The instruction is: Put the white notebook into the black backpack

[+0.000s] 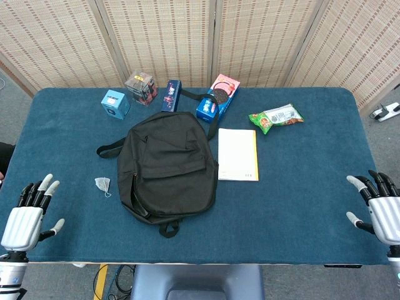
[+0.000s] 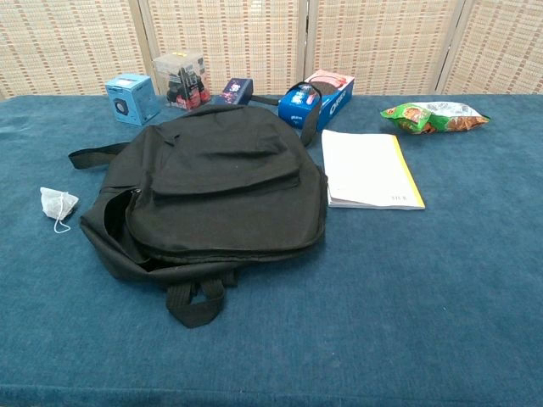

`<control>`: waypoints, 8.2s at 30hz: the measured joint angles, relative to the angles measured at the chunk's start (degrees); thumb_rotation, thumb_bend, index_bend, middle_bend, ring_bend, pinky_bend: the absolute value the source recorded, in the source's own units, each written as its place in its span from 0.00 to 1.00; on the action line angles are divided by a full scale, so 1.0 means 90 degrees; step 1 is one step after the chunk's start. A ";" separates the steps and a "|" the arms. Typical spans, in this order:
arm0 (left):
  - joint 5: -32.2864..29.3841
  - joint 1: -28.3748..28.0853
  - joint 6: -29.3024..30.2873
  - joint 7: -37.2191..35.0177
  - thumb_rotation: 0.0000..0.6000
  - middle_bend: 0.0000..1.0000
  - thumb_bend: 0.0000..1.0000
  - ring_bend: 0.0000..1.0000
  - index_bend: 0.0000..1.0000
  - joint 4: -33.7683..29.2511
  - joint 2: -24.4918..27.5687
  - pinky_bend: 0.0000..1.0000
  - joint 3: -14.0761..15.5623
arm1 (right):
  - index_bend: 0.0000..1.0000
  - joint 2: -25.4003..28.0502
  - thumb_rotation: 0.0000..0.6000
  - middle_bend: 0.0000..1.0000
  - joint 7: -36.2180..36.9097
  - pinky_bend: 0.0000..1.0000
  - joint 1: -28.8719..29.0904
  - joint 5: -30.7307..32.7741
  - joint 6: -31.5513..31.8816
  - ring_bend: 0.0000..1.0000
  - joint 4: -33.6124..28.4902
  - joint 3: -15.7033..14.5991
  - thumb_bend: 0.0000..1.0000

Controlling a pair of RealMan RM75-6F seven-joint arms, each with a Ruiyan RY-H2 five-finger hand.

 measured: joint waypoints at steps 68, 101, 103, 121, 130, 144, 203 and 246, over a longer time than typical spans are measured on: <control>-0.0218 0.0388 0.0353 0.0103 1.00 0.00 0.26 0.01 0.01 -0.0110 0.0058 0.00 0.0003 | 0.19 -0.4843 1.00 0.19 0.2224 0.07 0.4039 -0.1109 -0.2990 0.04 0.7041 -0.0353 0.14; -0.0205 0.0446 0.0355 -0.0011 1.00 0.00 0.26 0.01 0.01 -0.0009 0.0041 0.00 0.0013 | 0.26 -0.5290 1.00 0.23 0.2555 0.07 0.4296 -0.0919 -0.3033 0.04 0.7594 -0.0533 0.39; -0.0205 0.0445 0.0355 -0.0020 1.00 0.00 0.26 0.01 0.01 0.0006 0.0039 0.00 0.0009 | 0.26 -0.5315 1.00 0.24 0.2581 0.07 0.4310 -0.0918 -0.3016 0.04 0.7637 -0.0541 0.41; -0.0234 0.0433 0.0292 -0.0092 1.00 0.00 0.26 0.01 0.01 0.0102 -0.0013 0.00 0.0002 | 0.29 -0.5496 1.00 0.27 0.2803 0.07 0.4344 -0.0841 -0.2881 0.08 0.7894 -0.0544 0.48; -0.0259 0.0426 0.0274 -0.0105 1.00 0.00 0.26 0.01 0.01 0.0129 -0.0028 0.00 -0.0012 | 0.29 -0.5645 1.00 0.27 0.2798 0.07 0.4469 -0.0703 -0.2958 0.08 0.7978 -0.0415 0.48; -0.0308 0.0416 0.0230 -0.0153 1.00 0.00 0.26 0.01 0.01 0.0197 -0.0060 0.00 -0.0027 | 0.31 -0.5859 1.00 0.27 0.2862 0.07 0.4762 -0.0333 -0.3035 0.08 0.7896 -0.0007 0.27; 0.1212 -0.2562 -0.2224 -0.1422 1.00 0.00 0.26 0.04 0.09 0.0236 0.0169 0.02 -0.0474 | 0.63 -0.2342 1.00 0.38 0.0368 0.12 0.3902 -0.0250 -0.0240 0.15 0.3666 0.0626 0.51; -0.0462 -0.4361 -0.4738 -0.0056 1.00 0.00 0.26 0.05 0.09 0.1132 -0.1869 0.02 -0.0191 | 0.63 -0.1741 1.00 0.38 0.0123 0.12 0.3259 -0.0288 -0.0274 0.15 0.2959 0.0951 0.51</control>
